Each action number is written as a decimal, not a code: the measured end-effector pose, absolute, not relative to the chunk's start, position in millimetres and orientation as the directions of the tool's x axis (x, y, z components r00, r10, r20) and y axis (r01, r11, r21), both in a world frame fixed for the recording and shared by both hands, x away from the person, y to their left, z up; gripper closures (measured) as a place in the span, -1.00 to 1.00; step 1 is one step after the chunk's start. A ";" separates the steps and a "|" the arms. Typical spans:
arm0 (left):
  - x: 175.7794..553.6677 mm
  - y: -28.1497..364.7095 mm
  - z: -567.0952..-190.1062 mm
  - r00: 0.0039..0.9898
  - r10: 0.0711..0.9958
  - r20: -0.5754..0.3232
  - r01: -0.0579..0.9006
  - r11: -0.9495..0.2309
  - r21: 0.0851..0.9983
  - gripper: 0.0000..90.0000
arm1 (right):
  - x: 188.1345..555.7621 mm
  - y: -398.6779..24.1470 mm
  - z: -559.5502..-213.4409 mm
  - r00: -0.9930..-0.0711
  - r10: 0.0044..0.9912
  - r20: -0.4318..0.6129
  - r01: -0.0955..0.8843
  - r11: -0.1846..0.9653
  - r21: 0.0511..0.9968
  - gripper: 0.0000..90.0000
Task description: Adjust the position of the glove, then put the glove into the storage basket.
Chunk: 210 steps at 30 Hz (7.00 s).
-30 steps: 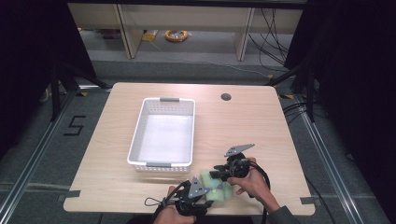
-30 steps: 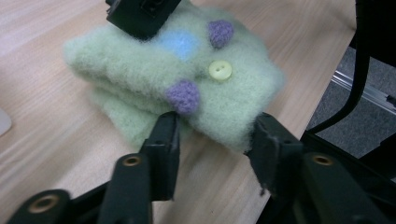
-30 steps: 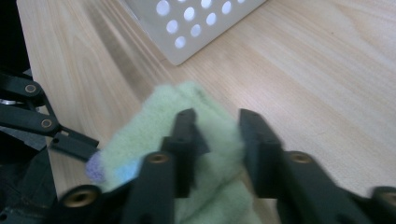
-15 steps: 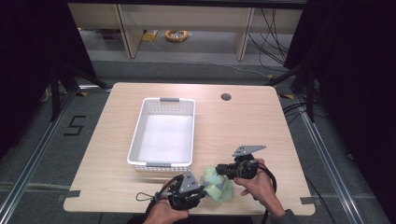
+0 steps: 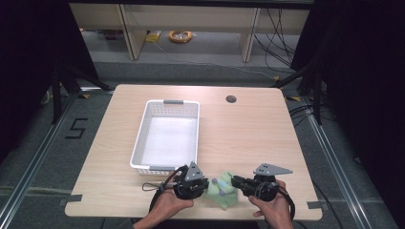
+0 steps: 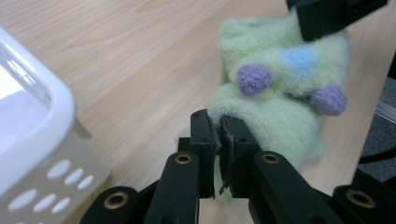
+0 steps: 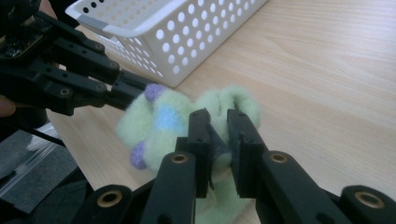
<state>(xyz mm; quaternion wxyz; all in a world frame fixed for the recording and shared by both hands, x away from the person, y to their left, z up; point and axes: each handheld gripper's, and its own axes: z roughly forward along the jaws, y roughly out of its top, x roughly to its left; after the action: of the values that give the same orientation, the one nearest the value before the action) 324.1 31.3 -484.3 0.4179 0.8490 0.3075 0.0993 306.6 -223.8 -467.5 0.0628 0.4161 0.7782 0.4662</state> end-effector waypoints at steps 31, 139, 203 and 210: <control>298.6 38.8 -491.0 0.798 0.568 -0.199 0.503 -0.448 0.739 0.18 | 290.1 -227.9 -481.5 -0.782 0.620 0.058 0.462 0.515 0.722 0.17; 318.2 40.1 -497.7 0.712 0.594 -0.376 0.646 -0.343 0.682 0.58 | 315.8 -229.8 -496.0 -0.645 0.615 0.453 0.707 0.254 0.660 0.63; 370.9 164.2 -400.7 0.618 0.721 -0.312 0.635 -0.225 0.739 0.55 | 410.5 -96.2 -381.0 -0.781 0.530 0.331 0.581 0.420 0.697 0.64; 384.8 179.5 -417.9 0.583 0.742 -0.331 0.681 -0.223 0.698 0.54 | 428.4 -71.6 -397.4 -0.769 0.544 0.336 0.605 0.449 0.658 0.64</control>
<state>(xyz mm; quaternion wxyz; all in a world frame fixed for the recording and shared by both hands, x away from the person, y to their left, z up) 384.8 179.5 -417.9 0.4253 0.7813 0.4554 0.0362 428.4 -71.6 -397.4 -0.0381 0.3380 0.8502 0.4019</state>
